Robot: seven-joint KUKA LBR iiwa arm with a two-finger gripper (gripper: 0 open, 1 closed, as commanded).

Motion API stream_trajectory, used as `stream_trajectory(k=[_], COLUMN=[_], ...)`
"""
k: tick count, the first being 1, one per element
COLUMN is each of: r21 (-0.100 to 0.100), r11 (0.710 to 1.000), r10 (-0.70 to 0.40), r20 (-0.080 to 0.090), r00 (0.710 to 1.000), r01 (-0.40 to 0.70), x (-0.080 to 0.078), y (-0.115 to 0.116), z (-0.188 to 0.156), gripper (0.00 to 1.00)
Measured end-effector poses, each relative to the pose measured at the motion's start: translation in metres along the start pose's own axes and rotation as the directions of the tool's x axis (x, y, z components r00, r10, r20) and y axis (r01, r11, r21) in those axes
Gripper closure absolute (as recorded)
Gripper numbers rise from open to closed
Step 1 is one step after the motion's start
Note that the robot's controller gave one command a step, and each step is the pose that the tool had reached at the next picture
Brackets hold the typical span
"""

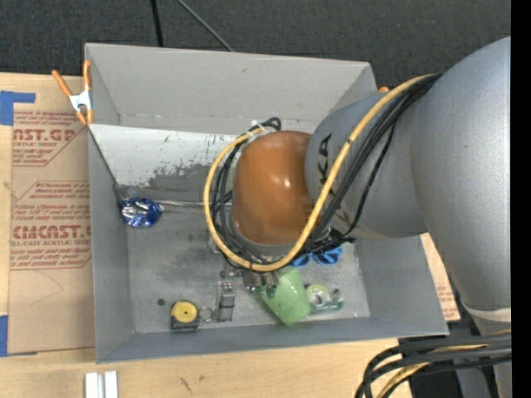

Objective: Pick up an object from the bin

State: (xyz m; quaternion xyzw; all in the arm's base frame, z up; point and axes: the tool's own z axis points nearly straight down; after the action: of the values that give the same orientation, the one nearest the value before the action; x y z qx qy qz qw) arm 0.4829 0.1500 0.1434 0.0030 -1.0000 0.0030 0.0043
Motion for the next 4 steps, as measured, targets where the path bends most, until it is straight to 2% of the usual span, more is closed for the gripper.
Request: stream_trajectory(k=[1,2,3,4], r21=[-0.005,-0.007,-0.007,-0.006], r11=[0.994,0.995,0.993,0.993], r10=[-0.105,-0.103,-0.121,-0.121], r20=[0.009,0.017,0.019,0.011], r00=[0.994,0.995,0.992,0.993], r01=[0.105,0.103,0.121,0.121], x=[-0.003,-0.005,-0.002,0.0], y=[0.032,0.032,0.042,0.041], z=[0.075,0.07,-0.081,-0.077], gripper=[0.0,1.0,1.0,0.0])
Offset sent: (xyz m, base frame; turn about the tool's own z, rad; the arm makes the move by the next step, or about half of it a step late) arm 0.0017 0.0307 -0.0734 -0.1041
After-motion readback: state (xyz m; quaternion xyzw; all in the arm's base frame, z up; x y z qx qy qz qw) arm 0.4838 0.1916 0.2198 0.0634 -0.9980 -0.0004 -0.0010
